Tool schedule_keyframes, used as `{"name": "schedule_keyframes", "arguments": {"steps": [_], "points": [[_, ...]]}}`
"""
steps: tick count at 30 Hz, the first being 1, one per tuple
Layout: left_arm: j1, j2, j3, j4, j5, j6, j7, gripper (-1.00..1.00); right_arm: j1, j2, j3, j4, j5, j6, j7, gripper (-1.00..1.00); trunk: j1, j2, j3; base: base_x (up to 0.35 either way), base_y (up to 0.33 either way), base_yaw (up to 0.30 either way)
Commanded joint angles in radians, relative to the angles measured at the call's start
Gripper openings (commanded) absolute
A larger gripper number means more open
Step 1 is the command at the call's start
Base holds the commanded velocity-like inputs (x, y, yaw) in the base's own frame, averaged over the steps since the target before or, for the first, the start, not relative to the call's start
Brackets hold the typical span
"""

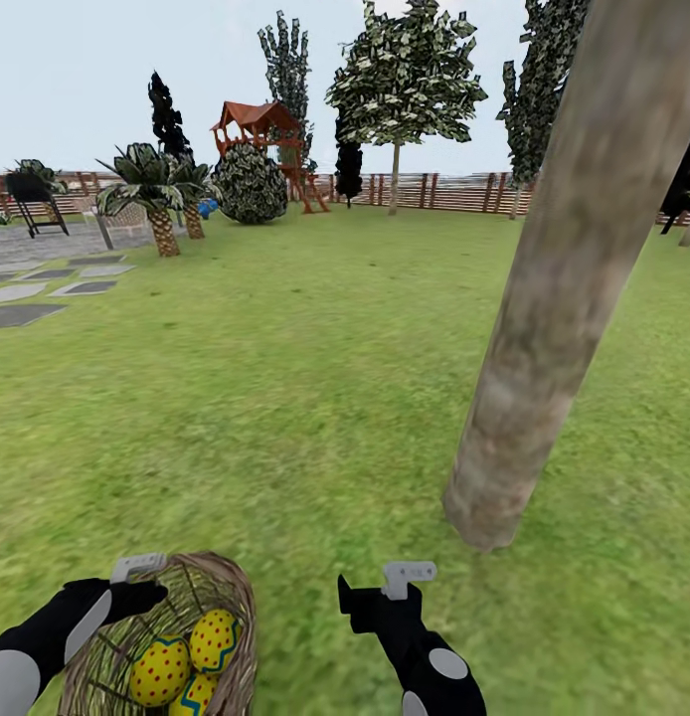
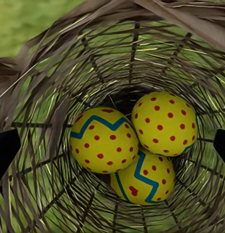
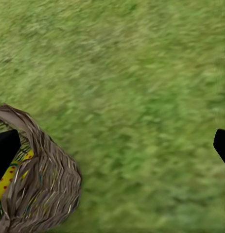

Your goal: Take the three Easter eggs out of the wicker basket on the lawn in the garden, then place them on the lawn next to a single tree (choose any tree) so that all three eggs are next to the same tree and none are left in the basket.

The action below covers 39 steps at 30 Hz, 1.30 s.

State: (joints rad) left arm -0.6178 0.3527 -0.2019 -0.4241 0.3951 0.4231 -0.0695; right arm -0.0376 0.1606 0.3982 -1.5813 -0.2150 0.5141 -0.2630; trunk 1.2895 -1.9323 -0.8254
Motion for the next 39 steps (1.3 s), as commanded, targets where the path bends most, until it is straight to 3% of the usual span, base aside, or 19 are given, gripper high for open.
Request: {"name": "schedule_keyframes", "arguments": {"steps": [1, 17, 39], "points": [[0.0, 0.001, -0.004, -0.001, 0.002, 0.003, -0.001, 1.0, -0.001, 0.0, 0.002, -0.001, -0.01, 0.003, -0.01, 1.0, 0.004, -0.008, -0.004, 0.0, 0.0, 0.0], [0.0, 0.02, -0.005, -0.002, 0.003, -0.002, -0.005, 1.0, -0.001, 0.0, 0.002, -0.001, -0.01, 0.003, -0.009, 1.0, 0.065, -0.12, -0.054, 0.0, 0.0, 0.0], [0.0, 0.021, -0.005, -0.002, 0.002, -0.022, -0.03, 1.0, -0.001, 0.0, 0.002, 0.0, -0.01, 0.003, -0.01, 1.0, 0.149, -0.274, -0.123, 0.0, 0.0, 0.0]]}}
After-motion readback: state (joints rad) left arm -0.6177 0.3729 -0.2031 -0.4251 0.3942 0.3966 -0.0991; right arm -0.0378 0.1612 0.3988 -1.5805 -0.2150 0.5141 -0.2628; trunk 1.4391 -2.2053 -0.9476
